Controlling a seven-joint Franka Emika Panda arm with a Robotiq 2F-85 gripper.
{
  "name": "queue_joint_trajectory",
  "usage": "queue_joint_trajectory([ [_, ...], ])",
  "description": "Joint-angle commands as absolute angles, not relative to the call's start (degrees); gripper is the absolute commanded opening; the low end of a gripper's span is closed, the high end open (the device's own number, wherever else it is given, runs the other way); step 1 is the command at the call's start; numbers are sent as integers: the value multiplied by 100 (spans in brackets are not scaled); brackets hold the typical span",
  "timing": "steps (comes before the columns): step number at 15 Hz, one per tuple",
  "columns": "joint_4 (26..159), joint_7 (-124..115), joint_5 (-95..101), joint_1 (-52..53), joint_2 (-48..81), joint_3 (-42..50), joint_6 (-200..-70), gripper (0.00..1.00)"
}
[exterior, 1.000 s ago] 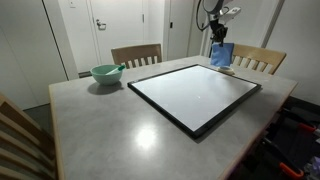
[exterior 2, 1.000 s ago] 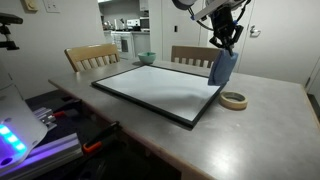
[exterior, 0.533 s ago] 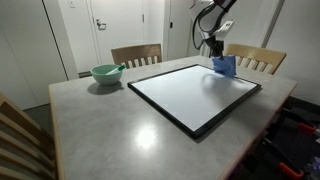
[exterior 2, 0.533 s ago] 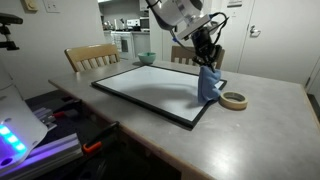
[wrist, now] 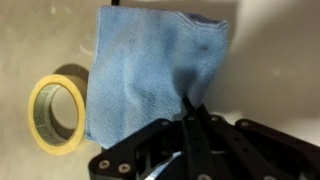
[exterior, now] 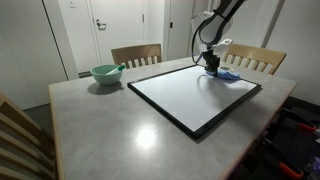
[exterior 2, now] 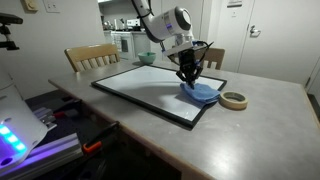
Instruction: Use the blue cloth to wipe the board
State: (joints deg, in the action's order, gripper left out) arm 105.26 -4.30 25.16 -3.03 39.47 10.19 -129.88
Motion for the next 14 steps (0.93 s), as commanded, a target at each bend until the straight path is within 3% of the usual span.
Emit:
queue_joint_trajectory([
  [1,11113,-369,1785,-593,3616,774,-13673,1],
  [9,11515,-69,935,-556,3351,385,-14578,1],
  [14,11418,24,160,-528,3329,-67,-14396,1],
])
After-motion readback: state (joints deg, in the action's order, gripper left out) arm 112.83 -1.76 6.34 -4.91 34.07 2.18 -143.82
